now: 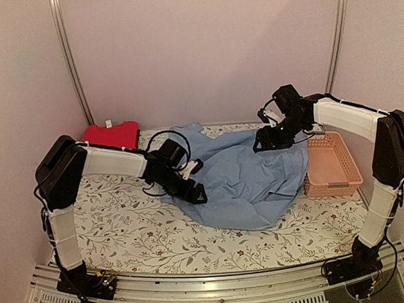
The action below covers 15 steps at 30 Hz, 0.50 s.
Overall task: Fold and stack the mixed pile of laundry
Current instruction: Move the crumpled shirt to the center of the board.
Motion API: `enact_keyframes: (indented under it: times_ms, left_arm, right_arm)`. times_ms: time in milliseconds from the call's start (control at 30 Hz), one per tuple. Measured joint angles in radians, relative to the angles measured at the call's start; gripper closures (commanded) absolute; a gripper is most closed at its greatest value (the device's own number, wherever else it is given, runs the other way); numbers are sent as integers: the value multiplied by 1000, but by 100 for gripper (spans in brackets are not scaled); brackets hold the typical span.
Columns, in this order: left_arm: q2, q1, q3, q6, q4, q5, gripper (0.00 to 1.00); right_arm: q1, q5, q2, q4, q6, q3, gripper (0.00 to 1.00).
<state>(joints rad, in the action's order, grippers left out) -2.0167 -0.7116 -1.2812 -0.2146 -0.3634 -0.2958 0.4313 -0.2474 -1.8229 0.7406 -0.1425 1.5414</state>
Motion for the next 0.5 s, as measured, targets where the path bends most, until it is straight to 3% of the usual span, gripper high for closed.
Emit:
enact_keyframes:
  times_ms: [167,333,400,500]
  left_arm:
    - [93,226,117,56,-31,70,12]
    - [98,507,88,81,-82,124,1]
    - [129,526,87,94,-104,129,0]
    - [264,415,95,126,-104,97,0]
  right_arm:
    - [0,-21,0,0,2,-12,29]
    - [0,-49,0,1,9,-47,32]
    - [2,-68,0,4,17,-56,35]
    - [21,-106,0,5,36,-57,36]
